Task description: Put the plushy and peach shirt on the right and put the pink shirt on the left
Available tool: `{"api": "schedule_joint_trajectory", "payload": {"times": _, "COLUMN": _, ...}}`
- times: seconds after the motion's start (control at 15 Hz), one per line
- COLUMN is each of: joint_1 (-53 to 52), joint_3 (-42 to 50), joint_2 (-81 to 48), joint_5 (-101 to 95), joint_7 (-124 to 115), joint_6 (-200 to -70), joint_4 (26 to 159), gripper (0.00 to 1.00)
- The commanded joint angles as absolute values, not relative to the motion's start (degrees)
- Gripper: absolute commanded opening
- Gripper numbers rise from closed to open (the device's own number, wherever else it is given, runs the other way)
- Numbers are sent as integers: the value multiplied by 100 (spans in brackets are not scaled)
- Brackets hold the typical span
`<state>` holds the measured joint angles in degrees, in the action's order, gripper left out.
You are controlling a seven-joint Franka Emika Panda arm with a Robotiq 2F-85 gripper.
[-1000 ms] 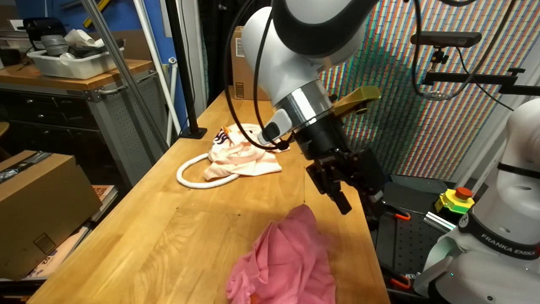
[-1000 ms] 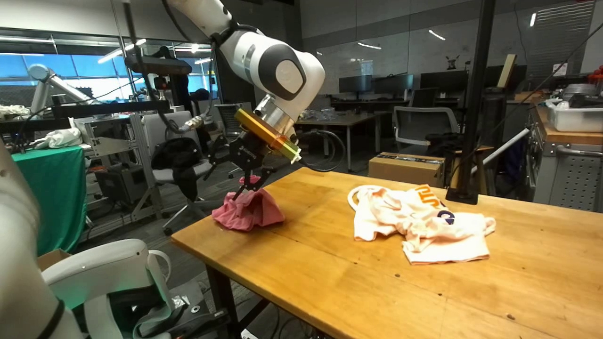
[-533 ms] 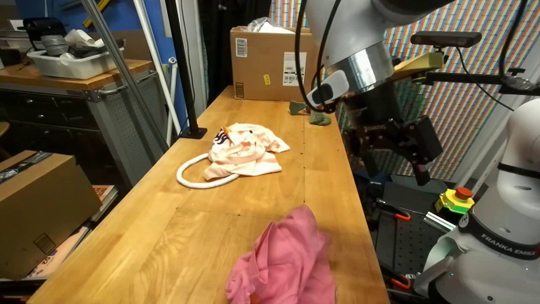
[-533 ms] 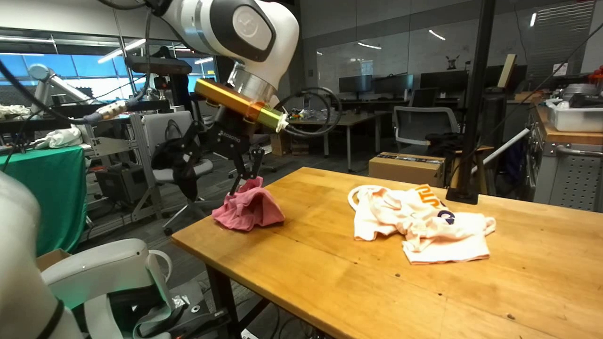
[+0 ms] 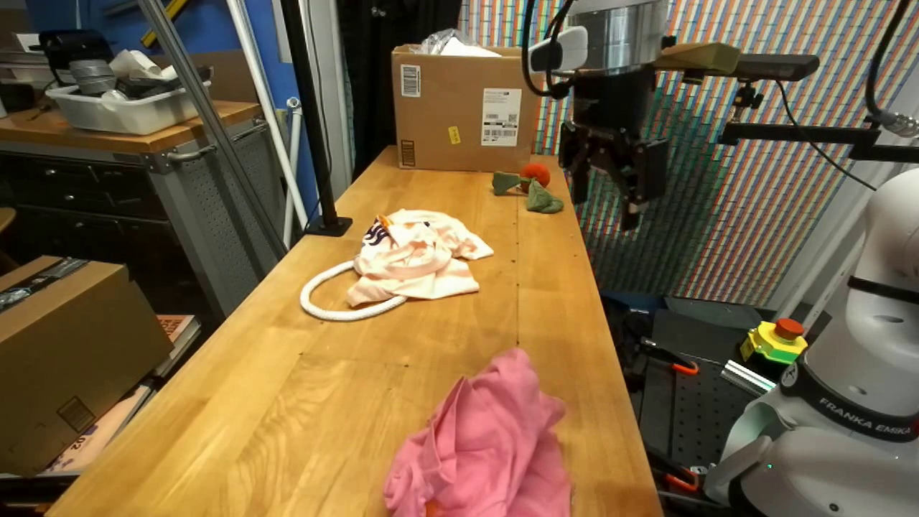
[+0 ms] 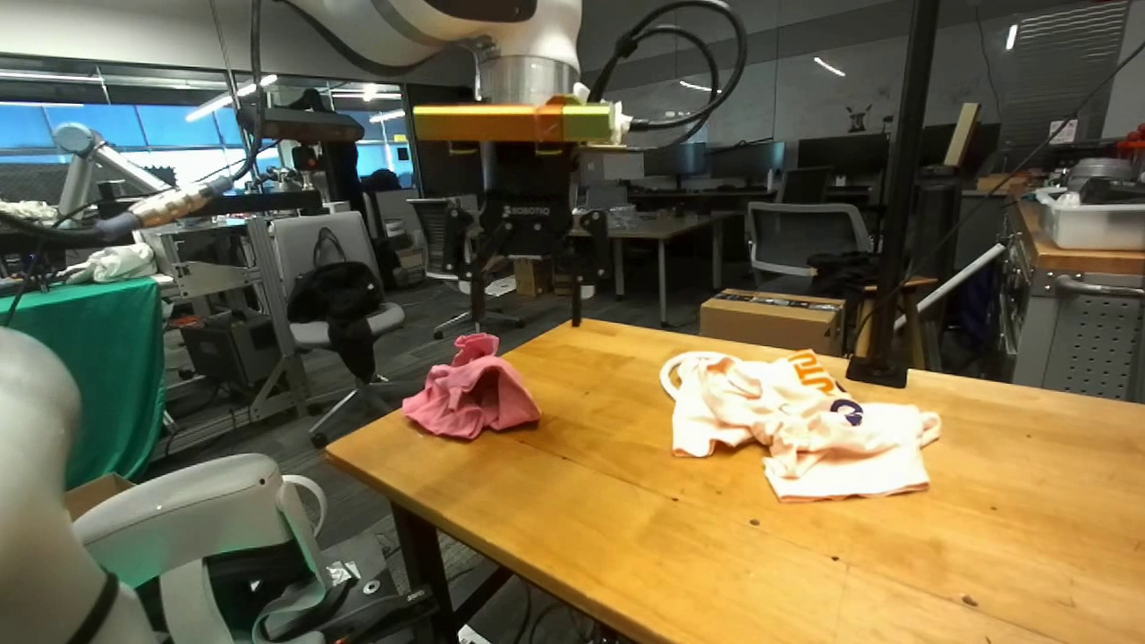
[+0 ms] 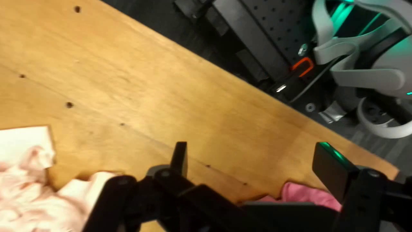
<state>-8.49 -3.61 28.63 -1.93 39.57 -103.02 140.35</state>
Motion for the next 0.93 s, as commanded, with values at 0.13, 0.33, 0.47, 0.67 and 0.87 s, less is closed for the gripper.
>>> {"api": "schedule_joint_trajectory", "payload": {"times": 0.13, "joint_1": -536, "joint_3": -280, "joint_2": 1933, "joint_5": -1225, "joint_7": 2972, "joint_6": -11877, "joint_4": 13308, "gripper": 100}}
{"api": "schedule_joint_trajectory", "payload": {"times": 0.33, "joint_1": -336, "joint_3": -373, "joint_2": 1263, "joint_5": -1938, "joint_7": 2155, "joint_6": -12752, "joint_4": 12859, "gripper": 100}}
{"api": "schedule_joint_trajectory", "payload": {"times": 0.47, "joint_1": -215, "joint_3": -425, "joint_2": 787, "joint_5": -2505, "joint_7": 1595, "joint_6": -13083, "joint_4": 12507, "gripper": 100}}
{"api": "schedule_joint_trajectory", "payload": {"times": 0.67, "joint_1": -194, "joint_3": -403, "joint_2": 104, "joint_5": -3014, "joint_7": 1017, "joint_6": -13128, "joint_4": 11947, "gripper": 100}}
{"api": "schedule_joint_trajectory", "payload": {"times": 0.87, "joint_1": -257, "joint_3": -327, "joint_2": -517, "joint_5": -3149, "joint_7": 772, "joint_6": -13050, "joint_4": 11455, "gripper": 100}}
